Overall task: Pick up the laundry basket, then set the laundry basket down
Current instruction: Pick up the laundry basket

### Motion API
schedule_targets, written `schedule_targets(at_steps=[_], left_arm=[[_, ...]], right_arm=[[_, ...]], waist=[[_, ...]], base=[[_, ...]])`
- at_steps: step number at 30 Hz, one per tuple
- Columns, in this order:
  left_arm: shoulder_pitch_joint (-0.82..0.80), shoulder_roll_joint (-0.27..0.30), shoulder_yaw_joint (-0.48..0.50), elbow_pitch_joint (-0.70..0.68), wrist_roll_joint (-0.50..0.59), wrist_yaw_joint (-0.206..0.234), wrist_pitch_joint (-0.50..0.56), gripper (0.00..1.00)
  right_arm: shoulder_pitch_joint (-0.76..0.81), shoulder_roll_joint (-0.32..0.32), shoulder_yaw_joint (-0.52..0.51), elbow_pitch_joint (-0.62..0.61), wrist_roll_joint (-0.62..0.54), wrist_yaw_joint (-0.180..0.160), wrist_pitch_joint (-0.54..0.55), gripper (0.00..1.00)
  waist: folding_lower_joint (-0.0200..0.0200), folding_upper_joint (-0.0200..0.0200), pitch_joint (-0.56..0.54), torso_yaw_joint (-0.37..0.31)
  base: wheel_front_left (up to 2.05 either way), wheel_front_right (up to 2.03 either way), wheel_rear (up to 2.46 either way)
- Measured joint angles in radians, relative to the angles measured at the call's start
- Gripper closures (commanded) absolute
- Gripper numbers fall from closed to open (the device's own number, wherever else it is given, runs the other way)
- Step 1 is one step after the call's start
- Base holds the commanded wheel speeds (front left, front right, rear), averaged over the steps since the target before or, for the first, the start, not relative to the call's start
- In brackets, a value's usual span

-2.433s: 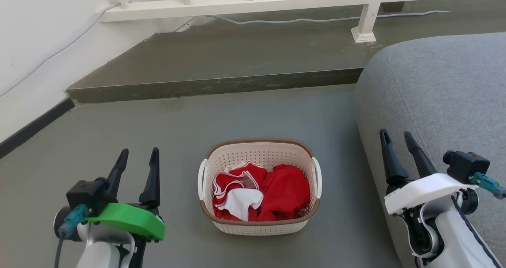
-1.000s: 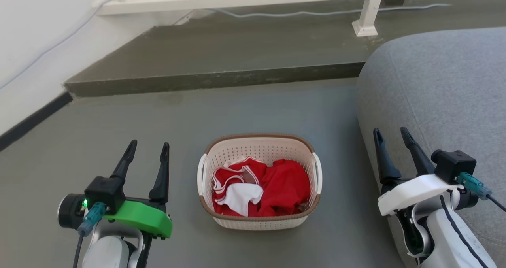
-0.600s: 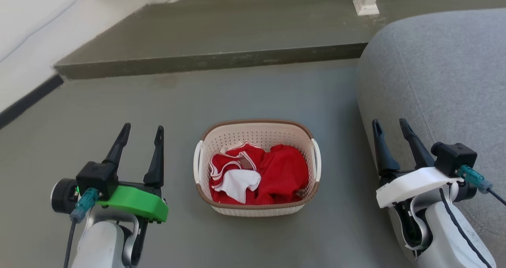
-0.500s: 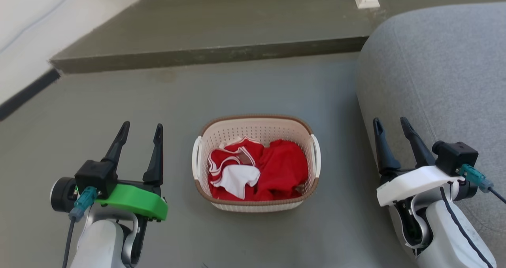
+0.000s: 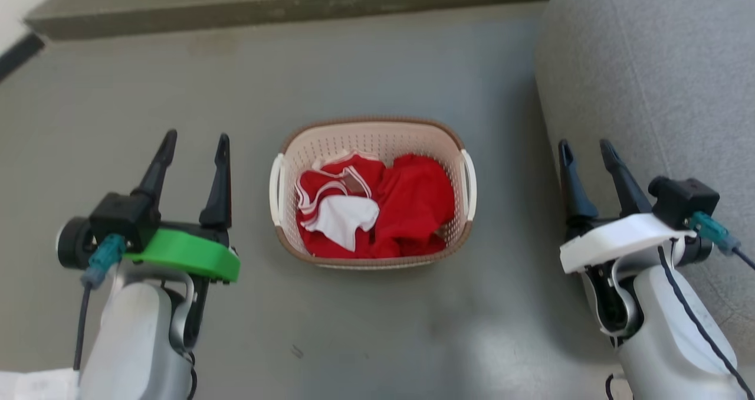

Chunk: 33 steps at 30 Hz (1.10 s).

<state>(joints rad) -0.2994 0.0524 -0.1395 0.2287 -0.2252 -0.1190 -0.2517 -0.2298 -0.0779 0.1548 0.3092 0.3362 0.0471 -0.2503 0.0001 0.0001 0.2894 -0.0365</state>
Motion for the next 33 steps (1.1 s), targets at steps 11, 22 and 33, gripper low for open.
schedule_targets(at_steps=[11, 22, 33], left_arm=[[-0.124, 0.025, -0.001, 0.053, -0.007, -0.004, 0.0, 0.0], [-0.248, 0.038, -0.026, 0.191, -0.046, -0.005, 0.0, 0.0], [-0.415, 0.04, -0.075, 0.351, -0.115, -0.006, 0.034, 0.0]], right_arm=[[-0.126, 0.013, 0.004, 0.067, 0.008, 0.005, -0.002, 0.0], [-0.284, 0.016, 0.034, 0.18, 0.026, 0.015, -0.002, 0.0], [-0.46, 0.015, 0.071, 0.339, 0.028, 0.017, 0.036, 0.0]], waist=[[0.0, 0.0, 0.166, -0.015], [0.0001, 0.0, 0.323, -0.021], [0.0001, -0.0001, 0.475, -0.016]], base=[[0.0, 0.0, 0.0], [0.0, 0.0, 0.0], [0.0, 0.0, 0.0]])
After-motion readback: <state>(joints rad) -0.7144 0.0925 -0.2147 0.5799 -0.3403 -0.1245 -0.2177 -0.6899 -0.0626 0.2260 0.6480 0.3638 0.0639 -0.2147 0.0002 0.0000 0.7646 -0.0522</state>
